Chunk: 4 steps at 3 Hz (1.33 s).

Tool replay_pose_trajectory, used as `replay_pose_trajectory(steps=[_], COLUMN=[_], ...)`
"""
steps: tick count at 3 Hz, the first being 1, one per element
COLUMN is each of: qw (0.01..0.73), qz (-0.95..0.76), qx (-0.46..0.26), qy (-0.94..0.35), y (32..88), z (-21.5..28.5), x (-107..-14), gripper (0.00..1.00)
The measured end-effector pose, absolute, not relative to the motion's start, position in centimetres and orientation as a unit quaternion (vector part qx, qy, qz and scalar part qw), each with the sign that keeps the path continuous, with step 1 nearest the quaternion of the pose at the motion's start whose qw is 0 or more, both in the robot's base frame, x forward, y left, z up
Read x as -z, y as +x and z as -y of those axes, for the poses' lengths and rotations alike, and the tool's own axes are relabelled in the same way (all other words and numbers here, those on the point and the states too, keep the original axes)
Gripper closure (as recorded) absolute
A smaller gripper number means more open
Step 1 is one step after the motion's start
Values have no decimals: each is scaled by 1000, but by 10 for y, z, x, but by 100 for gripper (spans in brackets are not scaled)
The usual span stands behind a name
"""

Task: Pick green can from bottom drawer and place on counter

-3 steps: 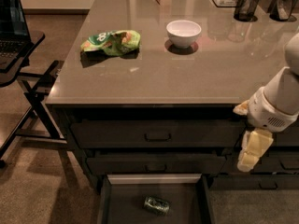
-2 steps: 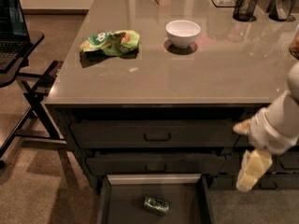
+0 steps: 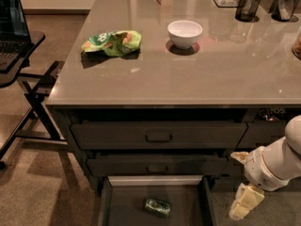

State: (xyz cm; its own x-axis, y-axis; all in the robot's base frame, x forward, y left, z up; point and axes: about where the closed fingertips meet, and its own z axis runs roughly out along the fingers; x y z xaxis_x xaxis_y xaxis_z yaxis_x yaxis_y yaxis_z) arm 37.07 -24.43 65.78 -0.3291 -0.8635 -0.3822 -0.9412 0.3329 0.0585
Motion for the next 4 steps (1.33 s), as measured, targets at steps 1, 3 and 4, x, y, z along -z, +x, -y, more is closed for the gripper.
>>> replay_pose_trajectory(steps=[1,3,4], qw=[143,171,221], qz=[-804,-788,-764], qx=[-136,-160,-168], qy=[-561,-569,-583], y=[371,399,419], z=[244,215,204], x=[-658,-600,-558], gripper=[0,0,0])
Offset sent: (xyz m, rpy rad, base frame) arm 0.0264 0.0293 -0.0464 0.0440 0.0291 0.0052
